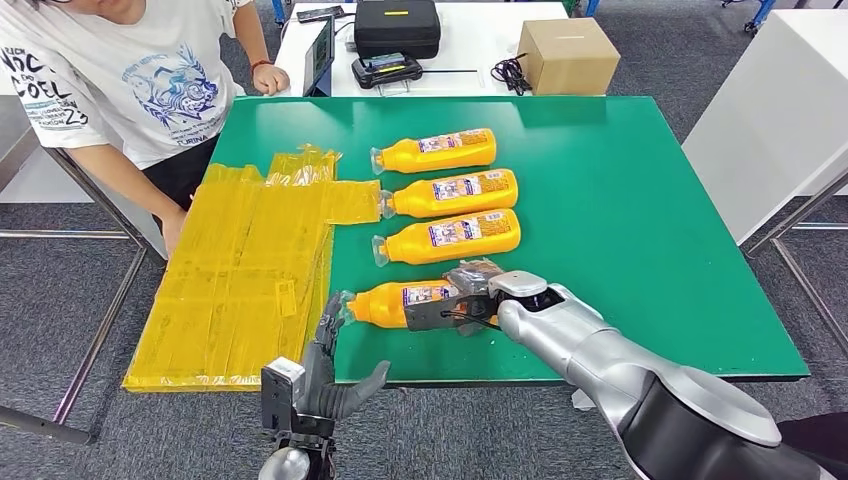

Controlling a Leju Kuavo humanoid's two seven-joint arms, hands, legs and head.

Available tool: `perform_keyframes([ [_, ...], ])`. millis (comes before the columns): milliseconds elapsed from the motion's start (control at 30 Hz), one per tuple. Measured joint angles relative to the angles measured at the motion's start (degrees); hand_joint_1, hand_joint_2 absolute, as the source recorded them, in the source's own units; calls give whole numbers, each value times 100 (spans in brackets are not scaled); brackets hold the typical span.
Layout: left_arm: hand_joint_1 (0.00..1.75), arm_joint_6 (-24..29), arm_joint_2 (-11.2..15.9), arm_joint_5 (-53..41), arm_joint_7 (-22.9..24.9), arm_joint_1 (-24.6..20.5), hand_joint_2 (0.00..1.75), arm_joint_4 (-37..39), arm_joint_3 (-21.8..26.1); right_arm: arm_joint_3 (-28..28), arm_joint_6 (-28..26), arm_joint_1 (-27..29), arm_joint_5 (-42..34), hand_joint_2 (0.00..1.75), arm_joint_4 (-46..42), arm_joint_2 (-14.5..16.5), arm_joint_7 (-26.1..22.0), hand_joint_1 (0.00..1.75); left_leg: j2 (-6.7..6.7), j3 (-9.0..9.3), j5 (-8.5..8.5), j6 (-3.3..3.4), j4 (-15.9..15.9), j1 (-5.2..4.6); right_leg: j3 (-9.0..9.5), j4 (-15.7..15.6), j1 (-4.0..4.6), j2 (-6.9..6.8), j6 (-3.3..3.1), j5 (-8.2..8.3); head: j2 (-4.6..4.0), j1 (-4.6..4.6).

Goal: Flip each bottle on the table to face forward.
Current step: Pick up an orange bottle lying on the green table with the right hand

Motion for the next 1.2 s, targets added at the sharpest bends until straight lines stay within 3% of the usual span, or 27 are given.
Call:
perform_keyframes([
  [267,0,8,0,40,-51,82,175,-242,74,-304,-195,120,-43,175,-1,-23,19,175,-1,3,1,0,0,0,4,0,0,0,0,0,0,0],
  [367,0,112,0,127,-180,132,175,-348,100,-516,-627,285,-149,175,-125,-65,18,175,-3,6,1,1,0,0,8,-2,0,-1,0,0,0,1],
  [533,0,727,-5,311,-504,357,175,-845,253,-1910,-1731,1414,2,175,-1362,-320,73,175,-5,-1,-10,-1,0,1,6,-4,1,-2,2,-2,0,1],
  [667,0,1156,-33,353,-526,543,175,-1303,431,-3162,-2104,2567,438,175,-2702,-321,-12,175,-20,-23,-13,-2,0,5,-12,-4,4,-8,2,-6,0,-1],
  [900,0,1504,-67,433,-526,746,175,-1812,608,-4760,-2931,3979,643,175,-4605,140,-918,175,-32,-53,-13,-2,-1,7,-40,-3,5,-14,0,-9,0,-1],
  [1033,0,1522,-86,462,-526,752,175,-1842,649,-5237,-3344,4329,417,175,-5274,497,-1489,175,-29,-54,-13,-2,-1,5,-43,-4,3,-13,0,-9,0,0],
  [1200,0,1485,-89,533,-526,750,175,-1842,654,-5538,-3521,4574,272,175,-5708,743,-1793,175,-28,-53,-13,-2,-1,3,-44,-5,1,-13,1,-9,0,0],
])
